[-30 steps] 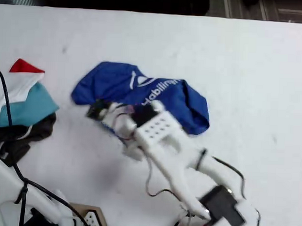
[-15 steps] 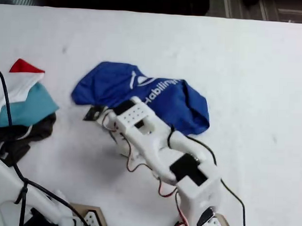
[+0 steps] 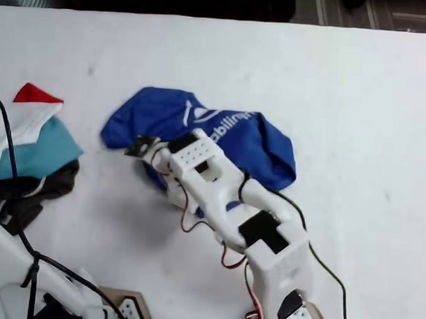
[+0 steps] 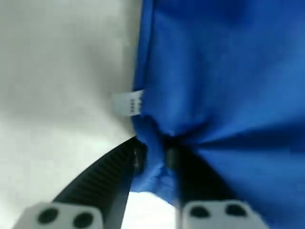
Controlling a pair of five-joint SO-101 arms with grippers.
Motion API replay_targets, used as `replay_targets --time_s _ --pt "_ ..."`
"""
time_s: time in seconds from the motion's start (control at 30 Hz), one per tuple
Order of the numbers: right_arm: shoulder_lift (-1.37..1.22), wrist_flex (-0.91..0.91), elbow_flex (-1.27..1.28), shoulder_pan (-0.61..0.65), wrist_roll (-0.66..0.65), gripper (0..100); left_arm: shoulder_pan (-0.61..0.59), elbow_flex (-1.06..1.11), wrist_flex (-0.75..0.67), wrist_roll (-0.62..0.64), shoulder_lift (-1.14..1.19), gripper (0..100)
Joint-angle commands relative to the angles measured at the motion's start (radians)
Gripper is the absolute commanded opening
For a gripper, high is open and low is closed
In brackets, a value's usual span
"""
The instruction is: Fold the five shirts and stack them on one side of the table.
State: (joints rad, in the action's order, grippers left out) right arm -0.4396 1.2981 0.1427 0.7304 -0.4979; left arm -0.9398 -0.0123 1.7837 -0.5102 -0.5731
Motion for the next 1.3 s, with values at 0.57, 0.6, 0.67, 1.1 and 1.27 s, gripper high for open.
replay_targets --time_s 0.57,0.6,0.67,1.1,1.27 --pt "0.642 0.423 -0.135 -0.18 -0.247 1.9 -0.001 -0.006 0.002 0.0 -0.024 19" --pt "0.688 0.423 -0.123 -0.217 -0.279 1.9 0.001 -0.006 0.002 0.0 -0.024 19" --pt "0.786 0.423 -0.106 -0.305 -0.338 1.9 0.012 -0.006 0.002 0.0 -0.024 19" --pt "1.081 0.414 -0.075 -0.869 -0.681 1.9 0.449 0.029 0.002 0.0 -0.102 19" --pt "1.026 0.32 0.043 -0.992 -0.671 1.9 0.68 0.164 -0.017 0.005 0.001 19"
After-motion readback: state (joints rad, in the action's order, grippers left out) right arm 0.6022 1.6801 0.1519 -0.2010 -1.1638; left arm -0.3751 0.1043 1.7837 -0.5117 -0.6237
